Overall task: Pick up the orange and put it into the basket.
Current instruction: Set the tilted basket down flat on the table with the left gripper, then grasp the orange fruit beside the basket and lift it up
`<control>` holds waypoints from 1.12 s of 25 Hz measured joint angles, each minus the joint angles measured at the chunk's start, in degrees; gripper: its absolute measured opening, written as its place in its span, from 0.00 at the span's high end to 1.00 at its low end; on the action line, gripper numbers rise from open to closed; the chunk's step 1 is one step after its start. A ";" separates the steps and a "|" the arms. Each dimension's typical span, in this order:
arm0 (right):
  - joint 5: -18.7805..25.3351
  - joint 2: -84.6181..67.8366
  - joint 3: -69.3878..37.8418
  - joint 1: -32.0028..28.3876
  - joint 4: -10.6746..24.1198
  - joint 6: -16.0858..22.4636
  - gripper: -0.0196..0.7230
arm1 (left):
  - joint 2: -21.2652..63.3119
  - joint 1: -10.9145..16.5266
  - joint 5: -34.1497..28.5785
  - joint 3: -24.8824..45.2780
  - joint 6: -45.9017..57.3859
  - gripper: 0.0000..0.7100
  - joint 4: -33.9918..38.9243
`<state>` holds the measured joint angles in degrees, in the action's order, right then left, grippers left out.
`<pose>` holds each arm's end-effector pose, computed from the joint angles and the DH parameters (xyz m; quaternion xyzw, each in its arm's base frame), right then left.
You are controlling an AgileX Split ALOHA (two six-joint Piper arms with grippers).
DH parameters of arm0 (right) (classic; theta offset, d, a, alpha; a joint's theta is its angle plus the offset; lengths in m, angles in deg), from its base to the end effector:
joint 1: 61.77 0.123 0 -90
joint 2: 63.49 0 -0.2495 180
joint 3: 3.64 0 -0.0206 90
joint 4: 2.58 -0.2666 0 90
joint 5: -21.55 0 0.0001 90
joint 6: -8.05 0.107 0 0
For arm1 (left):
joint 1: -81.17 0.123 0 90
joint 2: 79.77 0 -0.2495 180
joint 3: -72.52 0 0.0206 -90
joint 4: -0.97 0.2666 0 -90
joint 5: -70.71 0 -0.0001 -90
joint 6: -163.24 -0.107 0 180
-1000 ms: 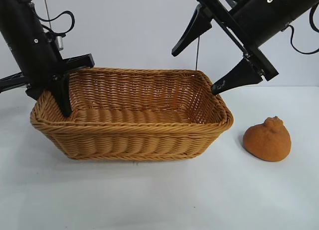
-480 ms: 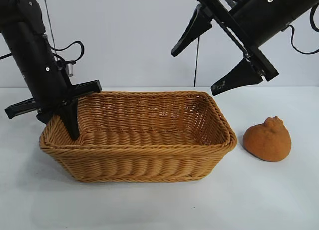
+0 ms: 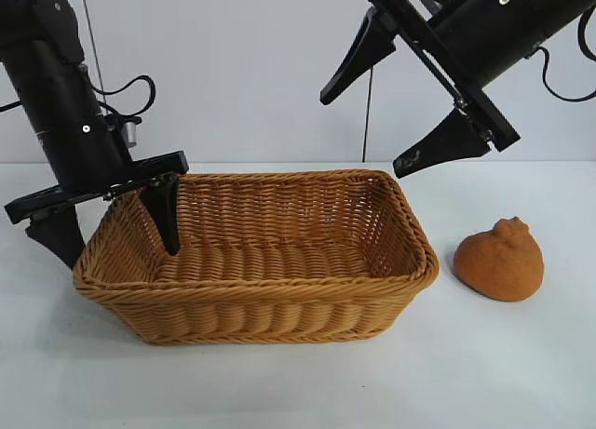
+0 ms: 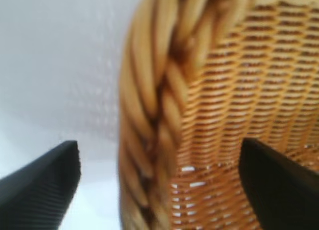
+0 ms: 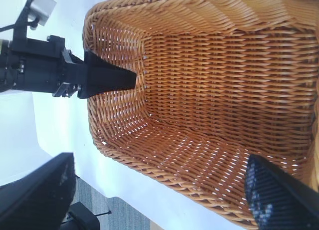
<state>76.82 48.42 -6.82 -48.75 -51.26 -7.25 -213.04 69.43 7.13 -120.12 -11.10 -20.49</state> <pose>0.3493 0.1486 0.1817 -0.0228 0.9306 0.3557 0.0836 0.3907 -0.1170 0.0856 0.0367 -0.9852 0.1562 0.0604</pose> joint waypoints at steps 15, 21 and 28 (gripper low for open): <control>0.00 0.00 0.00 0.00 -0.04 0.00 0.12 | 12.64 3.08 -5.76 -9.68 -0.46 0.09 23.67; 0.00 0.00 0.00 0.00 -0.04 0.00 0.12 | 13.78 8.98 -5.88 -8.99 -0.46 0.09 24.59; 0.00 0.00 0.00 0.00 -0.04 0.00 0.12 | 24.46 8.97 -5.81 2.52 -2.07 0.09 21.92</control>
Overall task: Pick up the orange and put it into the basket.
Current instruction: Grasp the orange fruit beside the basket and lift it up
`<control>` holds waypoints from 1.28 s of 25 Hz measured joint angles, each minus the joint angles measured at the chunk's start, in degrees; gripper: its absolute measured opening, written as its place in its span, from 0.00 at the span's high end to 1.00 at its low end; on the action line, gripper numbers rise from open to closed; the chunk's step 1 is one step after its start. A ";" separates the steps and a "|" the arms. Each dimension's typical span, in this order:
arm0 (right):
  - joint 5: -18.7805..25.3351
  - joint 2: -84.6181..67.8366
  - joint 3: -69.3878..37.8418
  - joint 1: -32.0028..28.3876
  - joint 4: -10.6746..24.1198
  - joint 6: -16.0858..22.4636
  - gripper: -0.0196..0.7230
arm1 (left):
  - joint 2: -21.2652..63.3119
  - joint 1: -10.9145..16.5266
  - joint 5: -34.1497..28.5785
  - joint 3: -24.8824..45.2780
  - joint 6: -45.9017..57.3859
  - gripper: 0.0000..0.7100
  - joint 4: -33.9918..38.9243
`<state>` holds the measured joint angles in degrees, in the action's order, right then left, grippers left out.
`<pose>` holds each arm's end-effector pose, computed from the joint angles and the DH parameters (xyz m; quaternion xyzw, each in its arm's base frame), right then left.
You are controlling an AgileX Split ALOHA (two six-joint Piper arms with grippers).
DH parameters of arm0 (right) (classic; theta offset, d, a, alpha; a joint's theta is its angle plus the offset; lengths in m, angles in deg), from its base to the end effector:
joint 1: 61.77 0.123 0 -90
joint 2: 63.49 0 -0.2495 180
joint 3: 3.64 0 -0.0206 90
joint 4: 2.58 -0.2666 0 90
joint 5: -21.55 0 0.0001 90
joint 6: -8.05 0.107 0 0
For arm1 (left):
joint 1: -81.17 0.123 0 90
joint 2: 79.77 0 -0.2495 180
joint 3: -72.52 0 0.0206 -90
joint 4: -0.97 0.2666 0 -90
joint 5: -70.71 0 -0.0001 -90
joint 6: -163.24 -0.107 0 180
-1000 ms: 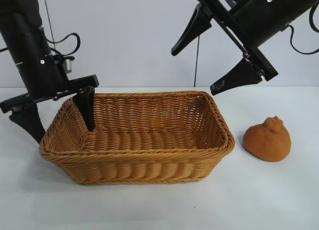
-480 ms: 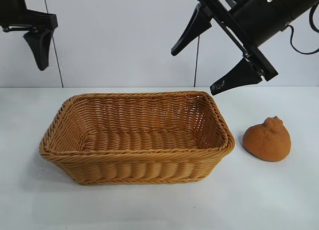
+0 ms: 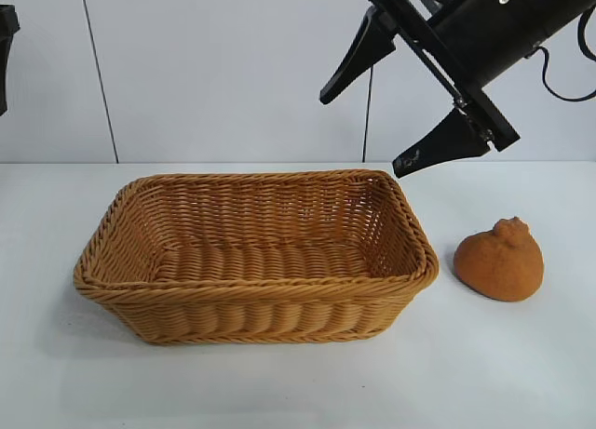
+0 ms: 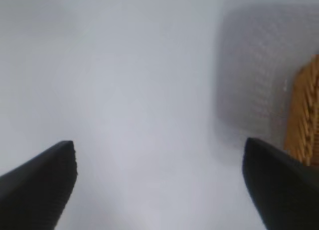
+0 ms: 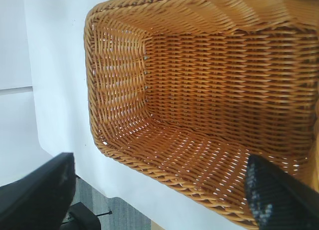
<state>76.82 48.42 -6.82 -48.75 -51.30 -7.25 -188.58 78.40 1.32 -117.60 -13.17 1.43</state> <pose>0.3493 0.1486 0.1817 -0.0226 0.9305 0.3559 0.0836 0.3687 -0.0170 0.2345 -0.0061 0.9946 -0.0019 0.1039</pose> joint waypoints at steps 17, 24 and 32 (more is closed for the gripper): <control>0.18 0.00 0.06 0.00 -0.02 0.00 0.12 | 47.90 -0.99 2.05 44.56 -3.25 0.09 -0.80; 3.81 0.00 6.01 0.00 1.41 0.00 0.12 | 67.92 -0.99 8.32 56.86 -3.25 0.09 -1.39; 9.95 0.00 18.34 0.05 26.26 11.56 0.12 | 83.83 -0.99 8.40 57.23 -3.25 0.09 -1.54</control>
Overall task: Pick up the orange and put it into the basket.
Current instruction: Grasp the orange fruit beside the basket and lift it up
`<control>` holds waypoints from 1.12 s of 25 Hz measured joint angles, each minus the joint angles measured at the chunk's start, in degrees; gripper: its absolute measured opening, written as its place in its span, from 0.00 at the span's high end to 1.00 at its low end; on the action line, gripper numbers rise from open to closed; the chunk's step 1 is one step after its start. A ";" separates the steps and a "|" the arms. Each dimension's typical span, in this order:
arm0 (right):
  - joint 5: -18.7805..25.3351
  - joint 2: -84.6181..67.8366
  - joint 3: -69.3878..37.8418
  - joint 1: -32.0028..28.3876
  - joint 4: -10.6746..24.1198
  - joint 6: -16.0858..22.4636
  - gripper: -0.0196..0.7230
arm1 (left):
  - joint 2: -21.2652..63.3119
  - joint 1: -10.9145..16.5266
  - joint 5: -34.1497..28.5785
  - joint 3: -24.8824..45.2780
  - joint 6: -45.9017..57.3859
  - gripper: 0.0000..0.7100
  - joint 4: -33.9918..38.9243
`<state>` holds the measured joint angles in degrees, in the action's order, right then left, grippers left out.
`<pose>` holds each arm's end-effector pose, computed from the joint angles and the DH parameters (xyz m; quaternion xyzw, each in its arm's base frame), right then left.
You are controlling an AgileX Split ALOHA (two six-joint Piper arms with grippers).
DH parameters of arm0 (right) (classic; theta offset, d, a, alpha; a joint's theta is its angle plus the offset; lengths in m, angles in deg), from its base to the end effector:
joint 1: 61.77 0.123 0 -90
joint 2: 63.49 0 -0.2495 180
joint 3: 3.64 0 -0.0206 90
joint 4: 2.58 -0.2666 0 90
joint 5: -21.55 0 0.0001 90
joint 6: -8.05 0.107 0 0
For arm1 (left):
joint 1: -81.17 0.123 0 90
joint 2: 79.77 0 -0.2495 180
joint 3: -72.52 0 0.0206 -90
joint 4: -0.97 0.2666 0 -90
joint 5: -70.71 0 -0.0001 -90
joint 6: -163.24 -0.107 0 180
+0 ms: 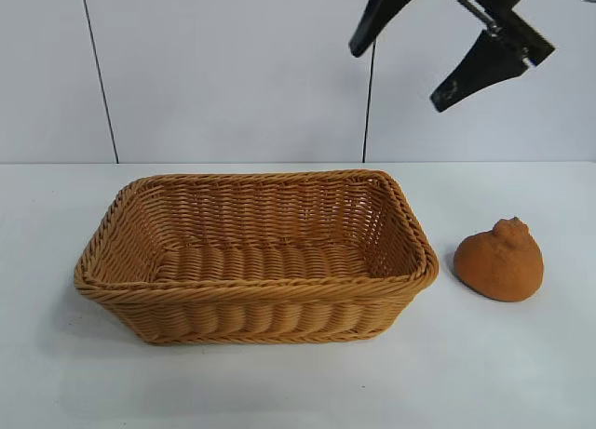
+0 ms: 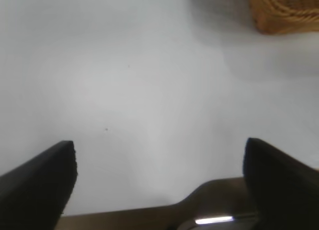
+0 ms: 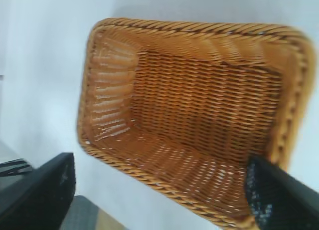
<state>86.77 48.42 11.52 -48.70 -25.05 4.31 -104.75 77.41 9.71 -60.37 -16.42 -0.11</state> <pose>0.3756 0.1253 0.2492 -0.0892 0.9661 0.1994 0.1379 0.0989 -0.0083 0.2568 0.0265 0.9170 -0.0236 0.3974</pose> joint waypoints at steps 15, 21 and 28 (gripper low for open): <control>3.55 0.00 1.91 -8.43 16.21 5.71 0.12 | 16.31 0.00 -0.06 0.19 0.00 0.09 -0.04; 2.60 2.65 1.23 -10.51 16.33 5.59 0.12 | 16.32 0.00 -0.06 0.19 0.00 0.09 -0.04; -1.34 13.46 -4.52 -10.51 14.90 4.74 0.12 | 16.32 0.00 -0.01 0.19 0.00 0.09 0.19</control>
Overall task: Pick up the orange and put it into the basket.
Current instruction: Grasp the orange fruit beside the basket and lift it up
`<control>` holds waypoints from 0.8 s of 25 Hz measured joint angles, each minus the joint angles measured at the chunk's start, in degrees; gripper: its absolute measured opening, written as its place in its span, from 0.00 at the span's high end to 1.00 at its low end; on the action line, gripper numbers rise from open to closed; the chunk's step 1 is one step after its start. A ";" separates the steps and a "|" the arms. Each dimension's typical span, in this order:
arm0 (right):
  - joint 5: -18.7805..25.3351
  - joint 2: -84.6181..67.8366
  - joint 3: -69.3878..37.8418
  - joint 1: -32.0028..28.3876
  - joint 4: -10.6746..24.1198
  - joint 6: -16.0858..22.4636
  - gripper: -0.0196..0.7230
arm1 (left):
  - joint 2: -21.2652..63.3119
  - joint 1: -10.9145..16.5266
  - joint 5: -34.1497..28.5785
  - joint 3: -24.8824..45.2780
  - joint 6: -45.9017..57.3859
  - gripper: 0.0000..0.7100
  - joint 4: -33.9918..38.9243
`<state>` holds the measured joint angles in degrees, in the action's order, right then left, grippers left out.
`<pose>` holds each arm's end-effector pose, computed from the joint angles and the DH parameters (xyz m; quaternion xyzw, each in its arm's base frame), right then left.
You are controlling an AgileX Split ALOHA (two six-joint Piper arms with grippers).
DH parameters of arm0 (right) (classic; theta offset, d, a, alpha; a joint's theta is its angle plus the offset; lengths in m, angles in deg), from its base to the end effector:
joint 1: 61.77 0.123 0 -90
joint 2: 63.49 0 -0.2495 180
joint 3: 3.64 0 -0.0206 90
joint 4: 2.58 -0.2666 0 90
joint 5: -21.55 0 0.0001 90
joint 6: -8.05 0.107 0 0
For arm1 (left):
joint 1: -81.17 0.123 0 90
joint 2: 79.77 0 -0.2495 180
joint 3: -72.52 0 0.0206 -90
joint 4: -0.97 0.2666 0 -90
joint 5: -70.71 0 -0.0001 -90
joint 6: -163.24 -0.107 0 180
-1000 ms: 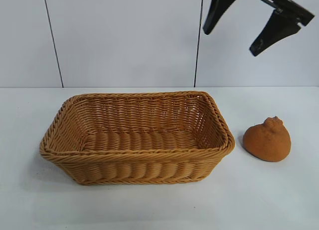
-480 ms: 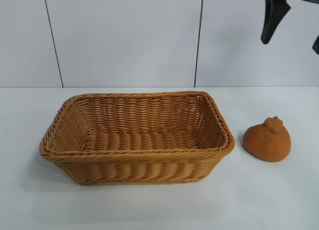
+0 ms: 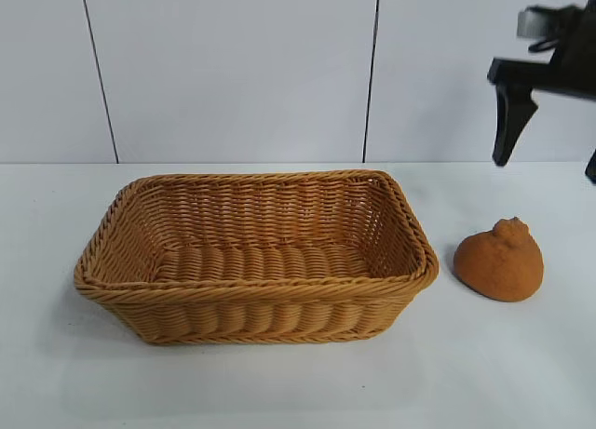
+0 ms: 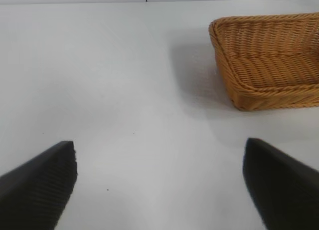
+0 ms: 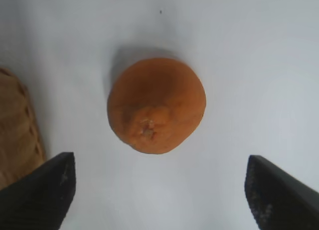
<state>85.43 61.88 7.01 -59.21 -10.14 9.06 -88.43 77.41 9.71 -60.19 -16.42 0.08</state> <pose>0.3971 0.0304 0.1275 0.0148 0.9980 0.0599 0.0103 0.0578 -0.0053 0.2783 0.0258 0.8520 -0.0265 0.5222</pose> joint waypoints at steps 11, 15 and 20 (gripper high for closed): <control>-3.91 7.75 -1.70 0.00 -0.90 -0.49 0.49 | 0.00 0.00 -0.05 0.00 0.00 0.09 0.41; -3.38 6.90 -1.70 0.00 -0.90 -0.49 0.94 | 0.00 0.00 -0.05 0.00 0.00 0.09 0.42; -2.88 1.88 -1.70 0.05 -0.79 -1.61 0.94 | 0.00 0.00 -0.05 0.00 0.00 0.09 0.42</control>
<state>82.55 63.76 5.30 -59.16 -10.93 7.45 -88.43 77.41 9.65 -60.19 -16.42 0.50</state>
